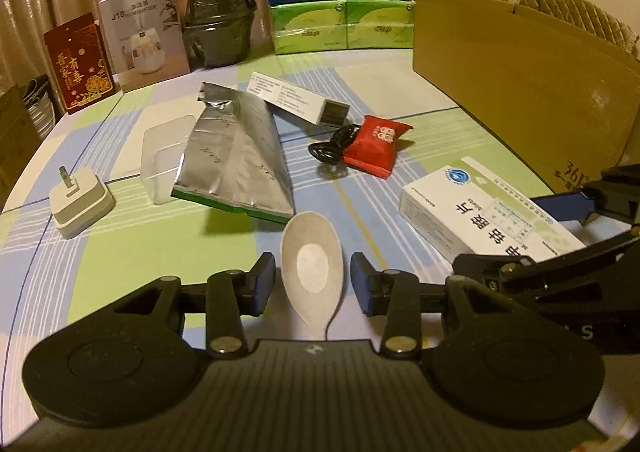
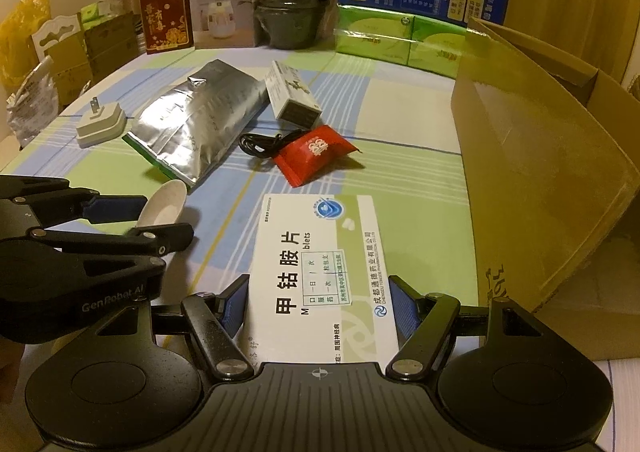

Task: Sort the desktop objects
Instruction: 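Grasp the white plastic spoon by its handle with the left tool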

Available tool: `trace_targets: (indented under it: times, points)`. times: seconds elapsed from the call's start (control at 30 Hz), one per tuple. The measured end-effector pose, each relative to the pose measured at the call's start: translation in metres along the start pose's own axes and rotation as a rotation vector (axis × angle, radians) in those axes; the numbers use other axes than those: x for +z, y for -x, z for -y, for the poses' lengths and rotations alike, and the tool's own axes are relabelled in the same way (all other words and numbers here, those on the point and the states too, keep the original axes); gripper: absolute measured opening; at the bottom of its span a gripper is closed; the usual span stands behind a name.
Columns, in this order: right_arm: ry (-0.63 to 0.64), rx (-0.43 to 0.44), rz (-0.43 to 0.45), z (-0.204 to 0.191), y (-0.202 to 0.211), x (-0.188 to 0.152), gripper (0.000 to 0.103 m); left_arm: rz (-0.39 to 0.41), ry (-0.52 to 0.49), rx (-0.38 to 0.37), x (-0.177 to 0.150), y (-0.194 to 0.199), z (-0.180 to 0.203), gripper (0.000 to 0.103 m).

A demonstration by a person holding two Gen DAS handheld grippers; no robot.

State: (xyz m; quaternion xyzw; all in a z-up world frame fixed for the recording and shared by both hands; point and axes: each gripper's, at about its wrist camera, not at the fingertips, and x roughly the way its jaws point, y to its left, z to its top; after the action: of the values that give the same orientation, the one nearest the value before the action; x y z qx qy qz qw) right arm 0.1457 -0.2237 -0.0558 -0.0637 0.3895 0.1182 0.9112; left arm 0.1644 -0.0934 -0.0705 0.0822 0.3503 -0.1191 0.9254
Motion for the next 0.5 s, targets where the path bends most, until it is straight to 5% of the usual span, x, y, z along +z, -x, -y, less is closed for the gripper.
trace_targets:
  times: [0.5]
  points:
    - [-0.03, -0.006, 0.004, 0.0052, -0.0064, 0.003, 0.072, 0.003, 0.015, 0.013, -0.0015, 0.0014, -0.0003, 0.028]
